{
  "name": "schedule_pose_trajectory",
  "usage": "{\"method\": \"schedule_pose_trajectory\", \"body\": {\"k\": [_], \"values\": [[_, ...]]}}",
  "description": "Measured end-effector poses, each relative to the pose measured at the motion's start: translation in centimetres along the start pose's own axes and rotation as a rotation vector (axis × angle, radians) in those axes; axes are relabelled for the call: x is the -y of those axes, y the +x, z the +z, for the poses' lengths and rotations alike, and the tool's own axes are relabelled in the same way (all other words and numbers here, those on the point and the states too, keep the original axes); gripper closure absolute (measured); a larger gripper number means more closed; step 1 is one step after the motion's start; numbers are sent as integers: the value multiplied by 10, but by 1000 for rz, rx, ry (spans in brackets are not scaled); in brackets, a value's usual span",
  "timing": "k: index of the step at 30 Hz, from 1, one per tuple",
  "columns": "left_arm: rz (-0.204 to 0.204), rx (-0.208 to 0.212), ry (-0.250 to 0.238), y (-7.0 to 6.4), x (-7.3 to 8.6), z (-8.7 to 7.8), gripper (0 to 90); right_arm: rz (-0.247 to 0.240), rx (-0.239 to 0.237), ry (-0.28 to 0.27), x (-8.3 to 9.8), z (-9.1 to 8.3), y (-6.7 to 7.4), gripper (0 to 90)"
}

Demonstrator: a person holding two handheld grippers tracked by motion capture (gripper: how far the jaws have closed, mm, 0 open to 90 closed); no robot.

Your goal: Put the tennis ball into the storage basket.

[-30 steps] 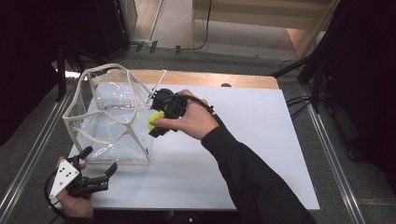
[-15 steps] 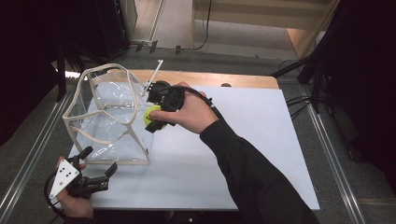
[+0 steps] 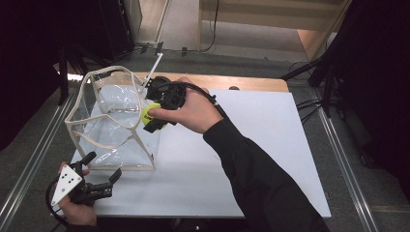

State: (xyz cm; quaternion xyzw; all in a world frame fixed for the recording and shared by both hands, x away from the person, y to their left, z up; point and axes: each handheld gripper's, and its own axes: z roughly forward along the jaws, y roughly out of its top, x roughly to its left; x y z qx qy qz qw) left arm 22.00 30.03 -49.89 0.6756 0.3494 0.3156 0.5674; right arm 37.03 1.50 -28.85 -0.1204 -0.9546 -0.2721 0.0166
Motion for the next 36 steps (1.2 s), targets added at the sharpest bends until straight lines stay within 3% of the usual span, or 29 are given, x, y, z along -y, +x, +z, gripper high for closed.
{"method": "schedule_pose_trajectory", "body": {"k": [17,36], "values": [[-1,3,-2,0,0,0,0,14,14,-13,-19,-8,-4,244],[-6,3,-2,0,0,0,0,-12,13,-7,-43,-9,-5,244]]}}
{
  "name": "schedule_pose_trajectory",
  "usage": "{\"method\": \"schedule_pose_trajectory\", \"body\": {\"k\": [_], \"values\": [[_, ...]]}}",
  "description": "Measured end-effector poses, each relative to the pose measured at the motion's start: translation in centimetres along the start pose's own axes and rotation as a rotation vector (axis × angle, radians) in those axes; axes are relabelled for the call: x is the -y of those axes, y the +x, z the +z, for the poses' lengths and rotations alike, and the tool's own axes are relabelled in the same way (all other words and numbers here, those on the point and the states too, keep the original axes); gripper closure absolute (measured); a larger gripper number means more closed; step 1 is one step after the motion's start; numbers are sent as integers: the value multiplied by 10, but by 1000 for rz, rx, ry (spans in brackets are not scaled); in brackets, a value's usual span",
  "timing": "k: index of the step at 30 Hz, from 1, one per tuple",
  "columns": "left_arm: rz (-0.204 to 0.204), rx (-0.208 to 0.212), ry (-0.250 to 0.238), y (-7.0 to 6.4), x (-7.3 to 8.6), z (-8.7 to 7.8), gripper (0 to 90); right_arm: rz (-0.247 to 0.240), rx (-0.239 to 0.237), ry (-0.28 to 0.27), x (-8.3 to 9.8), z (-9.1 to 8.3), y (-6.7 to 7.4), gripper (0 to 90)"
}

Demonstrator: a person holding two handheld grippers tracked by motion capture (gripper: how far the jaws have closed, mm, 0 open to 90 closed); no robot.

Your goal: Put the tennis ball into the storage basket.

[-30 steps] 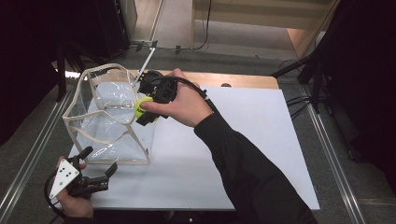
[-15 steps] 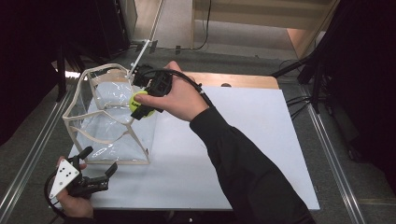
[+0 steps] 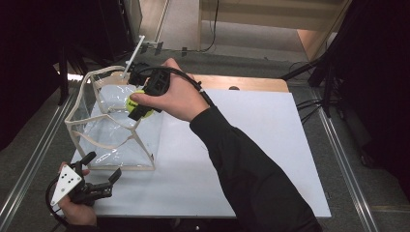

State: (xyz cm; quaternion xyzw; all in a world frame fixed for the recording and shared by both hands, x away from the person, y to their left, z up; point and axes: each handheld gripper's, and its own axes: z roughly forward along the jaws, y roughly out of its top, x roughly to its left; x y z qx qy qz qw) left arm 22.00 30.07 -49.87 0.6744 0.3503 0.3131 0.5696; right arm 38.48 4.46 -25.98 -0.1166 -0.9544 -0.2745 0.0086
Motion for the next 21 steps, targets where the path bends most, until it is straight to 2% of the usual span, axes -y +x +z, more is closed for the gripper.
{"method": "schedule_pose_trajectory", "body": {"k": [12,21], "values": [[-3,1,-4,0,0,0,0,-22,-1,11,-18,10,1,244],[-5,2,-4,0,0,0,0,-35,-9,16,-30,24,2,244]]}}
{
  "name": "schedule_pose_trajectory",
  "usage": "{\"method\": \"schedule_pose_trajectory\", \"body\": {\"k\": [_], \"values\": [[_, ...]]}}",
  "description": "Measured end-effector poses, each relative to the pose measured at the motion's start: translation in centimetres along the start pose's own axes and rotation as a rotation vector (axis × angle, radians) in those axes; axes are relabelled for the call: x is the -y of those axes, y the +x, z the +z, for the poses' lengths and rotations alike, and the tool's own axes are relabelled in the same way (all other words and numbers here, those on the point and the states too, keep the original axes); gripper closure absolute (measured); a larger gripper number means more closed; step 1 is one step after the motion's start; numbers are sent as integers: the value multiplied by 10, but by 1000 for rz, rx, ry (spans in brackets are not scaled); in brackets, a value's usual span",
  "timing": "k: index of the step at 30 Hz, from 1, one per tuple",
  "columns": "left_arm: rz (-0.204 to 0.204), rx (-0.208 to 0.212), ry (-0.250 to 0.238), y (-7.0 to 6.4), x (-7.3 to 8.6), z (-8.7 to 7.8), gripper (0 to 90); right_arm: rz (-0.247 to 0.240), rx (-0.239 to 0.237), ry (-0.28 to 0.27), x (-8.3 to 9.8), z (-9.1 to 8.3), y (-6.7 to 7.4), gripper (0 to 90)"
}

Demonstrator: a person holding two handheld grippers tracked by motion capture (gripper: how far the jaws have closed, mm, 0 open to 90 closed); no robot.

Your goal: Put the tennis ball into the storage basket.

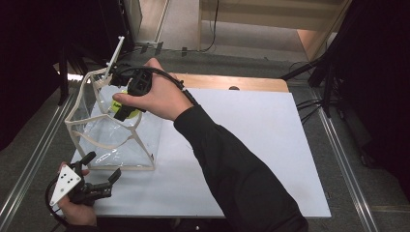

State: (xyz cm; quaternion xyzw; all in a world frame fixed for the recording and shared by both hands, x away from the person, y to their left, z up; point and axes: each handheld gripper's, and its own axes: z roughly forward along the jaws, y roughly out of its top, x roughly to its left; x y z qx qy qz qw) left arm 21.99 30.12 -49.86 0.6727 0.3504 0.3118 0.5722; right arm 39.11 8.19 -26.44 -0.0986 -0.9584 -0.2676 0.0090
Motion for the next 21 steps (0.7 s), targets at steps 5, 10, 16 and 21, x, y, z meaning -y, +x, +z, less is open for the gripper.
{"method": "schedule_pose_trajectory", "body": {"k": [5,10,16,21], "values": [[-1,0,0,0,0,0,0,5,0,5,-2,6,-2,244],[-2,1,-1,0,0,0,0,6,11,11,-4,11,-6,244],[-6,2,-5,0,0,0,0,1,14,19,-4,20,-10,244],[-4,3,-6,0,0,0,0,-2,16,36,-3,24,-12,244]]}}
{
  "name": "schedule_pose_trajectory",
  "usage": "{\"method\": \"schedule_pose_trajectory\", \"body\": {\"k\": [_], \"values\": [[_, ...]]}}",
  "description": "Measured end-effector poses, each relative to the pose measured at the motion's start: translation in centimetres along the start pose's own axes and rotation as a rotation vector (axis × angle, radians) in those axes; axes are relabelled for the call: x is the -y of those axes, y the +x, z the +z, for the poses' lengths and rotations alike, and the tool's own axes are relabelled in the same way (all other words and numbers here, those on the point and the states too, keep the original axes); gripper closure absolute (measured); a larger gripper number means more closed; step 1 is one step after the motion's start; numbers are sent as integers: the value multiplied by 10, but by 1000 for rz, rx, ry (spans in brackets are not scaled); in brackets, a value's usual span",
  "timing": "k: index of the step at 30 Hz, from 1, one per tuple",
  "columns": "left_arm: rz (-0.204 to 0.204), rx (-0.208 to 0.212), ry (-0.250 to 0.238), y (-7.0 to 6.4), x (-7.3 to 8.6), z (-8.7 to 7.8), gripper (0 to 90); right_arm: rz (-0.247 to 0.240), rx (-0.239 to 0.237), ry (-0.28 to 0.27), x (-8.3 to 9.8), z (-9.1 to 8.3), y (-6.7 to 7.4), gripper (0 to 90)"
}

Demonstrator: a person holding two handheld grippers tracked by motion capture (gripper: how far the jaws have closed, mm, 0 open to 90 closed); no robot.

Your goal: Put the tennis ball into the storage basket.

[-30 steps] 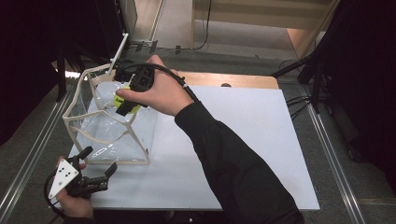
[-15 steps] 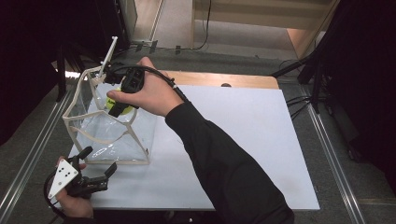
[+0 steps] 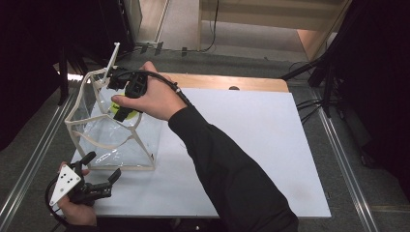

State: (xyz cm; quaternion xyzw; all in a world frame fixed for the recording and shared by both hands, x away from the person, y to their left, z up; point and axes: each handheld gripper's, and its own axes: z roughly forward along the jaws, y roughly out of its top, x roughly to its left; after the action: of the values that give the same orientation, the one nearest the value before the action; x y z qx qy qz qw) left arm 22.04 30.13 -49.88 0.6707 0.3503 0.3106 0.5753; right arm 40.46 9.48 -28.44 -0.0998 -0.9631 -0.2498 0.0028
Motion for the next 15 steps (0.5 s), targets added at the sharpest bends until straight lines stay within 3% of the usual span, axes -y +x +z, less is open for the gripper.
{"method": "schedule_pose_trajectory", "body": {"k": [10,15], "values": [[-2,1,0,0,0,0,0,-1,4,28,4,8,-2,244],[-1,2,0,0,0,0,0,-26,23,60,9,10,-2,242]]}}
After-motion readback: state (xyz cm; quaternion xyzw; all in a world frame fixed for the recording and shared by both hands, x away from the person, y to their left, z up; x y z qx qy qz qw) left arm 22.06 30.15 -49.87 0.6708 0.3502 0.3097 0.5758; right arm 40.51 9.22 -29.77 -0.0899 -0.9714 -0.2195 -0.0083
